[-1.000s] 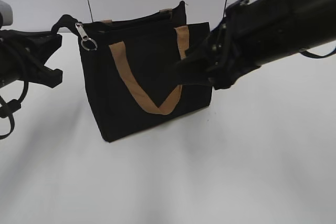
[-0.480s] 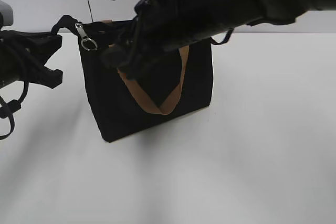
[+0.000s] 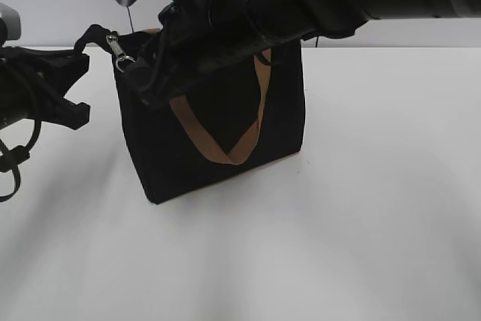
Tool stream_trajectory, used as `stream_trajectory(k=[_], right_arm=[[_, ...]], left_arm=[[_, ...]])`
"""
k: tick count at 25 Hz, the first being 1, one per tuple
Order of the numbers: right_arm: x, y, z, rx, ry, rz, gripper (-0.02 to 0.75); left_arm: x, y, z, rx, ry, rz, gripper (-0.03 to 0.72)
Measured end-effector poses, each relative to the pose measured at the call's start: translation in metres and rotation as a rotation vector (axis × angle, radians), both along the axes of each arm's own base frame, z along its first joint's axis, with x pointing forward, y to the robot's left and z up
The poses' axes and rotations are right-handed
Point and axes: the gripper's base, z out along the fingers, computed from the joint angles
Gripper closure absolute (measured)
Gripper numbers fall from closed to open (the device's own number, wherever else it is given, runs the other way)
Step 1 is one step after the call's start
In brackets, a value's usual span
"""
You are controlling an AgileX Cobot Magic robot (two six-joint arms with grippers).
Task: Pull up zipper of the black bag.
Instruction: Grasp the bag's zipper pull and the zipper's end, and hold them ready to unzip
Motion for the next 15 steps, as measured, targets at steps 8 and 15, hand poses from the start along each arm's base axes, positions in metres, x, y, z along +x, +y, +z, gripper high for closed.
stream_trajectory(k=[8,15], right_arm=[[0.0030,0.0015,-0.0086,-0.009,0.011,-0.010,0.498],[0.0039,0.0018,-0.0076,0.010,0.018,-0.030,0.500]], left_arm=[[0.0000,0.0000,0.0000,0.000,0.000,0.000,0.668],[0.0000,0.0000,0.0000,0.000,0.000,0.000,0.668]])
